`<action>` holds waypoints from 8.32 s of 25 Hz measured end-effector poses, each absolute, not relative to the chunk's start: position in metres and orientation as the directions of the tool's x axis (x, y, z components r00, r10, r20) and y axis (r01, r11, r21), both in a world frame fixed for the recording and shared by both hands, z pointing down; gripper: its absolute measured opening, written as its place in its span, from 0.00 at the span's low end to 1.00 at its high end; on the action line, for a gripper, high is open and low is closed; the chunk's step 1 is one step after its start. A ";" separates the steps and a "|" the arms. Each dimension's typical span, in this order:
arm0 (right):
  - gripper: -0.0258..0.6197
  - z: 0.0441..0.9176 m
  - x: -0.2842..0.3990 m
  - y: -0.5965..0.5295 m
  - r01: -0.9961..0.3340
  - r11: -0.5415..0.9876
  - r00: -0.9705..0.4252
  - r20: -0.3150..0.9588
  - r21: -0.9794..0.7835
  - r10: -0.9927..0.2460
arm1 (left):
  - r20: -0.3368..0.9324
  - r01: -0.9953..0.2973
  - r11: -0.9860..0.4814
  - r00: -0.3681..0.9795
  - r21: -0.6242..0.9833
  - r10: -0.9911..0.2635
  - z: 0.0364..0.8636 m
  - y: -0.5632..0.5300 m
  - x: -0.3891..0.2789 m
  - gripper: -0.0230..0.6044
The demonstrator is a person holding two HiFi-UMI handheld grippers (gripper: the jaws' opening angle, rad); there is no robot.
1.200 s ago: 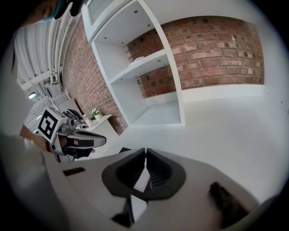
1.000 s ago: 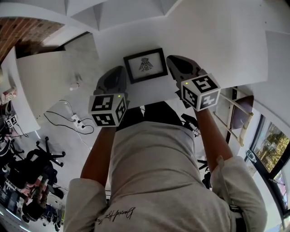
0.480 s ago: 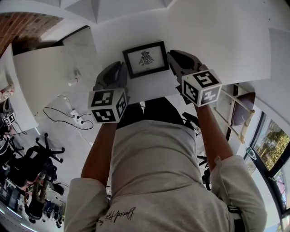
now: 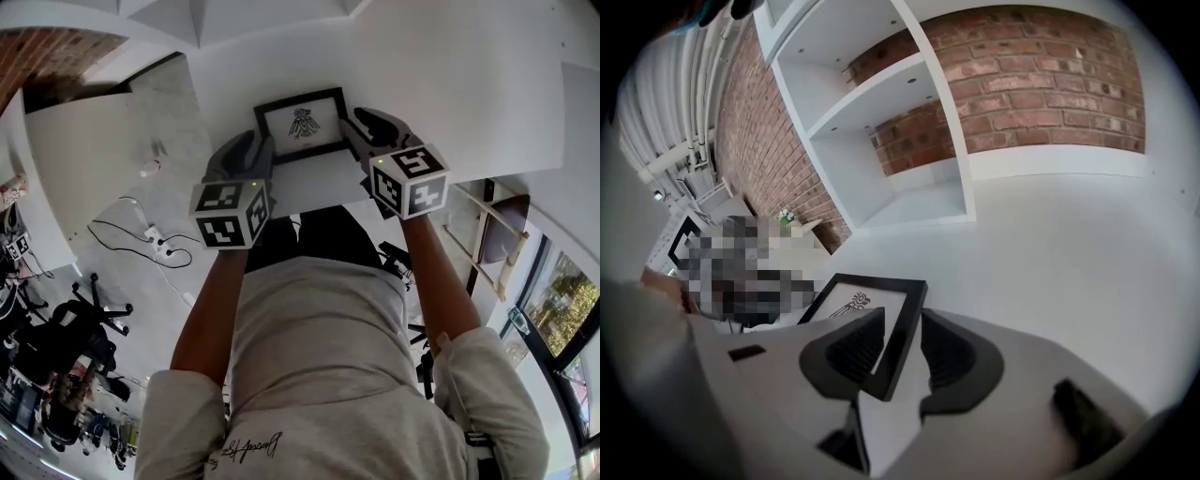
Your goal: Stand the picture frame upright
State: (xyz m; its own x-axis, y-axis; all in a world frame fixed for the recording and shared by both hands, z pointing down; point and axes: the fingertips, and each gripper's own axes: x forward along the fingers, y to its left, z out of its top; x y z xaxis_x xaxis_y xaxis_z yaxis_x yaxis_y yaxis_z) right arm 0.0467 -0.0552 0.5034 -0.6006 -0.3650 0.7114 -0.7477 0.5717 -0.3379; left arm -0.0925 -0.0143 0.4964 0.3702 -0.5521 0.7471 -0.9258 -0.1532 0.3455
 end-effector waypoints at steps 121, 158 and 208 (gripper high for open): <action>0.18 0.452 0.065 -0.201 -0.829 0.501 -0.541 0.583 -0.249 -0.606 | 0.589 -0.935 -0.326 0.342 0.137 -0.732 0.434 -0.184 -0.066 0.17; 0.16 0.460 0.063 -0.223 -0.840 0.493 -0.521 0.590 -0.225 -0.617 | 0.619 -0.952 -0.277 0.297 0.132 -0.727 0.452 -0.203 -0.071 0.14; 0.18 0.451 0.064 -0.210 -0.836 0.496 -0.529 0.583 -0.234 -0.617 | 0.620 -0.947 -0.308 0.293 0.086 -0.728 0.447 -0.190 -0.077 0.22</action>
